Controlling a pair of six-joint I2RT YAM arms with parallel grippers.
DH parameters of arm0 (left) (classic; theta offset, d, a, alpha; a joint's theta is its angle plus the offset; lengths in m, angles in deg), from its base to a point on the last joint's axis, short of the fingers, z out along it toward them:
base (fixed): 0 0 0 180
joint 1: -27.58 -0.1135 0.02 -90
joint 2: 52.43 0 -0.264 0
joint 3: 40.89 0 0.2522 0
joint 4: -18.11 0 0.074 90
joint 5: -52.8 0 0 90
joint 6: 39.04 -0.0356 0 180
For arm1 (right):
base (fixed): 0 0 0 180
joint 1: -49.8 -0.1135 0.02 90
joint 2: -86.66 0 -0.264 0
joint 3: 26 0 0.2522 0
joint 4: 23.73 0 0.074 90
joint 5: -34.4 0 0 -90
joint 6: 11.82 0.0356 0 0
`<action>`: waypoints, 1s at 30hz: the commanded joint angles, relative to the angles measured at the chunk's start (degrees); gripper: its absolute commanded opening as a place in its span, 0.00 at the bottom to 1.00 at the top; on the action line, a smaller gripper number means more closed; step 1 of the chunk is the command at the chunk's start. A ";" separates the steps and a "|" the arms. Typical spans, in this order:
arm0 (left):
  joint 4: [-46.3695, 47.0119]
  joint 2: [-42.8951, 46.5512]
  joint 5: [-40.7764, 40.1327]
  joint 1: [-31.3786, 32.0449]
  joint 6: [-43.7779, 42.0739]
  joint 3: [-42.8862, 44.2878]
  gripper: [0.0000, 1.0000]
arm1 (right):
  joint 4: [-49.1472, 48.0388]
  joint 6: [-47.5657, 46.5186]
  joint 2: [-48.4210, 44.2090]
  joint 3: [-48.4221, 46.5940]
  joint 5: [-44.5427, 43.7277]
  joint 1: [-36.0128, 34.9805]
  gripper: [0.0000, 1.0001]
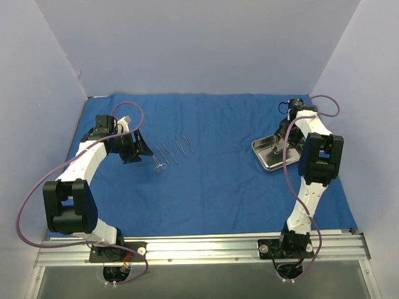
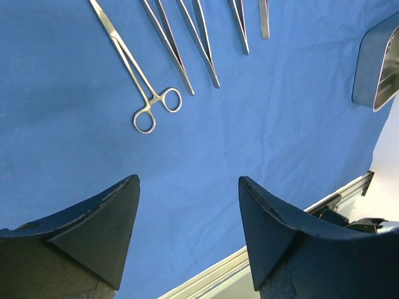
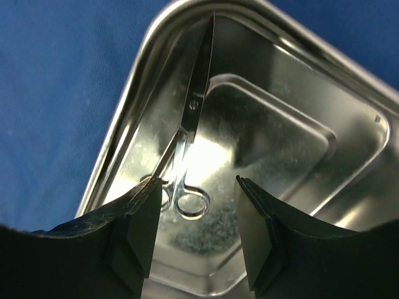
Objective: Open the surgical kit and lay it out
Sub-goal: Pick up the medical item from the container.
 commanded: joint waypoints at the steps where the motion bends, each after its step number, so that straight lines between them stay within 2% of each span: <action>1: -2.58 -1.28 -0.81 0.12 -2.45 3.73 0.73 | -0.93 0.19 1.23 -3.07 -3.92 -0.25 0.50; 6: -3.98 -5.05 -0.82 0.12 -1.84 8.55 0.73 | 0.29 0.19 7.29 -8.16 -5.06 -0.34 0.47; 9: -5.21 -7.34 -1.25 0.12 -2.27 11.63 0.73 | 4.66 -0.07 10.20 -11.06 -6.37 -0.34 0.44; 14: -5.48 -8.32 -1.43 0.12 -2.45 13.58 0.73 | 6.27 -1.56 10.81 -8.26 -6.64 -0.34 0.41; 18: -6.35 -9.11 -1.43 0.12 -3.15 15.07 0.72 | 12.58 -3.06 13.63 -9.40 -5.59 -1.04 0.19; 21: -7.06 -8.76 -1.52 0.20 -3.59 16.12 0.72 | 13.13 -3.93 12.14 -7.13 -4.28 -1.48 0.10; 26: -7.06 -8.32 -0.64 0.12 -3.86 17.00 0.72 | 12.86 -5.25 10.38 -5.79 -1.72 -1.57 0.00; 30: -6.71 -8.76 2.86 0.12 -4.03 18.15 0.72 | 10.93 -5.96 8.10 -6.15 -0.23 -1.57 0.00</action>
